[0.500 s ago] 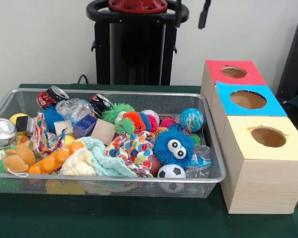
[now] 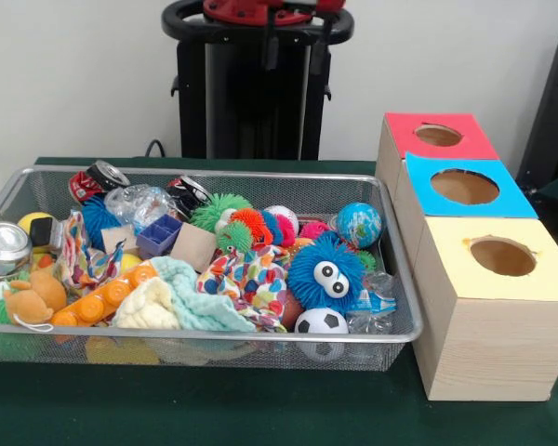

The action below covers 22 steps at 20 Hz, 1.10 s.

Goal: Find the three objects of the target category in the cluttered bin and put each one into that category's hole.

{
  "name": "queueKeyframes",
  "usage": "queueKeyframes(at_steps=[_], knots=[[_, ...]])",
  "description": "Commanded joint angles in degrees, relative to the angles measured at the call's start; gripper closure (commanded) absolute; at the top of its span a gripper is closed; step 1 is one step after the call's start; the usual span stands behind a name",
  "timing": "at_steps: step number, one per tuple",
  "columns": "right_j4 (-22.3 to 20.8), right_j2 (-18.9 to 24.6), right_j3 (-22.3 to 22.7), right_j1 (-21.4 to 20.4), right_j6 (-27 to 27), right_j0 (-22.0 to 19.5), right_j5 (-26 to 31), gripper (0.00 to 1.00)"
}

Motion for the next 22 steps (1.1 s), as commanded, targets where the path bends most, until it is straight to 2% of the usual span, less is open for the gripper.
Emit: queueKeyframes(at_steps=[1, 4, 7, 11, 18, 22], knots=[[-5.1, 7.4, -6.2, 5.6, -6.7, -4.4, -1.1, 0.0], [-7.1, 8.2, -4.2, 6.6, -5.1, -5.4, -4.4, 0.0], [-7.4, 9.5, -4.1, 8.3, -4.5, -6.5, -4.4, 0.0], [-8.6, 10.2, -5.9, 10.6, -4.0, -7.9, -3.8, 0.0], [-12.1, 11.3, -8.6, 15.1, -2.8, -9.7, -7.2, 0.0], [-14.4, 10.9, -10.1, 16.1, -2.0, -9.7, -8.7, 0.0]])
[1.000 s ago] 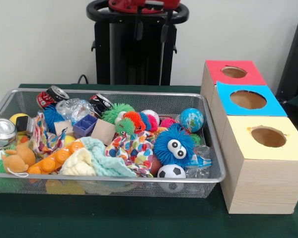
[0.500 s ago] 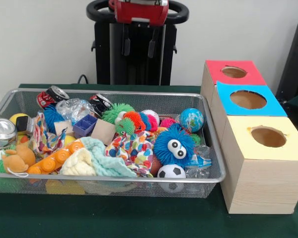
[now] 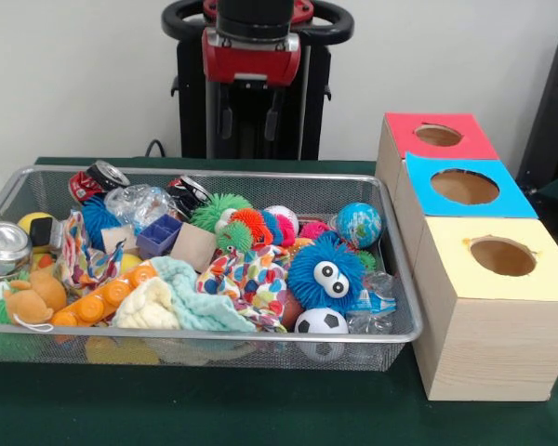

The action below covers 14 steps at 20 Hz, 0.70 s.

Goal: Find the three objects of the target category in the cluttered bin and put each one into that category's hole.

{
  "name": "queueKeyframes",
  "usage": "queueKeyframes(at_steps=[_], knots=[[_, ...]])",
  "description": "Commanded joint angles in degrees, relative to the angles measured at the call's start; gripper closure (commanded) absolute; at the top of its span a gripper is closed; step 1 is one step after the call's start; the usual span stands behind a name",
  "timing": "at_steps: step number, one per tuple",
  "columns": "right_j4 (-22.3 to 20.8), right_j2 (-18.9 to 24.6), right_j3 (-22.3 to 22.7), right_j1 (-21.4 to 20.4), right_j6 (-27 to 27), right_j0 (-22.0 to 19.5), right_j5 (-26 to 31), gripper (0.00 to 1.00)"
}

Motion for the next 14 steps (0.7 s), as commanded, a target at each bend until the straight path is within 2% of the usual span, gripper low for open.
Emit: queueKeyframes(at_steps=[1, 6, 14], knots=[[-6.0, 4.3, -5.7, 4.6, -1.8, -1.0, -4.8, 0.0], [-7.8, 4.1, -6.9, 4.5, -1.5, -1.5, -4.9, 0.0], [-9.0, 6.2, -6.6, 5.3, -1.8, -3.6, -5.5, 0.0]])
